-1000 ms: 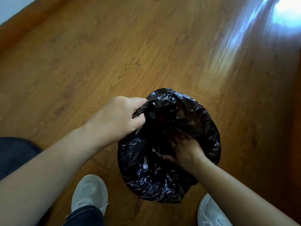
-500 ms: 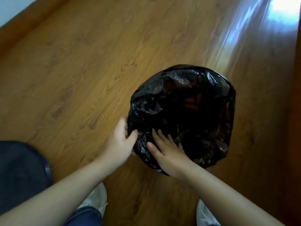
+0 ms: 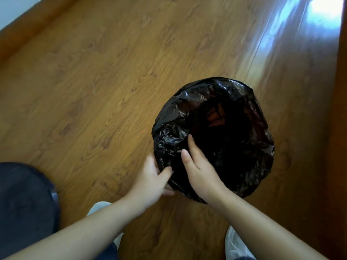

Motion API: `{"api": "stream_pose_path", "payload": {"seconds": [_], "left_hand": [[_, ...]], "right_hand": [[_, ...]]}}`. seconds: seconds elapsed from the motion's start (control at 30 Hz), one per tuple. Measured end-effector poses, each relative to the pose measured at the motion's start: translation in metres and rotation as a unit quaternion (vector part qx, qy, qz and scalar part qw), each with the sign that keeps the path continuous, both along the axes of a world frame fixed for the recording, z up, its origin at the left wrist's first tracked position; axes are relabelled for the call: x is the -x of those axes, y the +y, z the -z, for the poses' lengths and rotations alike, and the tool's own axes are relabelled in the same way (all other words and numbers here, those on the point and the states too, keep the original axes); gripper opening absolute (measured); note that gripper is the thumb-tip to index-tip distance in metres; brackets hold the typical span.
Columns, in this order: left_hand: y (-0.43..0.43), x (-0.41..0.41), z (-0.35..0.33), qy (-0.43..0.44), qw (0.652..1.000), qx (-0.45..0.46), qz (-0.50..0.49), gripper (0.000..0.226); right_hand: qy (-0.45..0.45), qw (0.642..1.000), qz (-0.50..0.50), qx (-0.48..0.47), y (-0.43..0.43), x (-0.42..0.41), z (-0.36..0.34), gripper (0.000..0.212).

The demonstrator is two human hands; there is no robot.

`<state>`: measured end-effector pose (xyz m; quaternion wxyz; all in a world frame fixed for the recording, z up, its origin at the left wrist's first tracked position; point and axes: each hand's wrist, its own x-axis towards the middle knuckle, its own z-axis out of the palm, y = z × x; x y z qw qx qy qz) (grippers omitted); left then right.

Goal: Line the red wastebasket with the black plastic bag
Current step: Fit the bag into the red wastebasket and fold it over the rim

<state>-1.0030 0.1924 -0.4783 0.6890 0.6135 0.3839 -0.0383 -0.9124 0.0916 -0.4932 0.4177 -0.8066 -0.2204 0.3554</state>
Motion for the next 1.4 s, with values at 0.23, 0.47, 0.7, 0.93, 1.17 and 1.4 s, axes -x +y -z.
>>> {"api": "stream_pose_path", "payload": {"seconds": [0.23, 0.47, 0.7, 0.93, 1.17, 1.4], "left_hand": [[-0.014, 0.0, -0.008, 0.056, 0.998, 0.017, -0.01, 0.015], [-0.018, -0.012, -0.033, 0.012, 0.995, 0.076, -0.064, 0.003], [-0.008, -0.008, -0.036, 0.083, 0.986, 0.139, -0.033, 0.028], [0.037, -0.015, -0.026, 0.029, 0.96, -0.246, -0.13, 0.025], [0.044, -0.041, -0.025, 0.016, 0.931, -0.365, -0.002, 0.015], [0.057, -0.044, -0.021, 0.078, 0.958, -0.275, -0.009, 0.015]], "right_hand": [[0.116, 0.979, -0.137, 0.097, 0.015, 0.0, -0.003, 0.054], [-0.174, 0.956, -0.188, 0.14, 0.003, -0.012, -0.052, 0.052], [-0.227, 0.949, -0.206, 0.08, -0.012, -0.011, -0.048, 0.051], [-0.222, 0.921, -0.316, 0.046, -0.026, -0.009, -0.038, 0.061], [-0.263, 0.895, -0.357, 0.042, -0.036, -0.031, -0.043, 0.055], [-0.288, 0.879, -0.373, 0.076, -0.055, -0.048, -0.043, 0.054]]}}
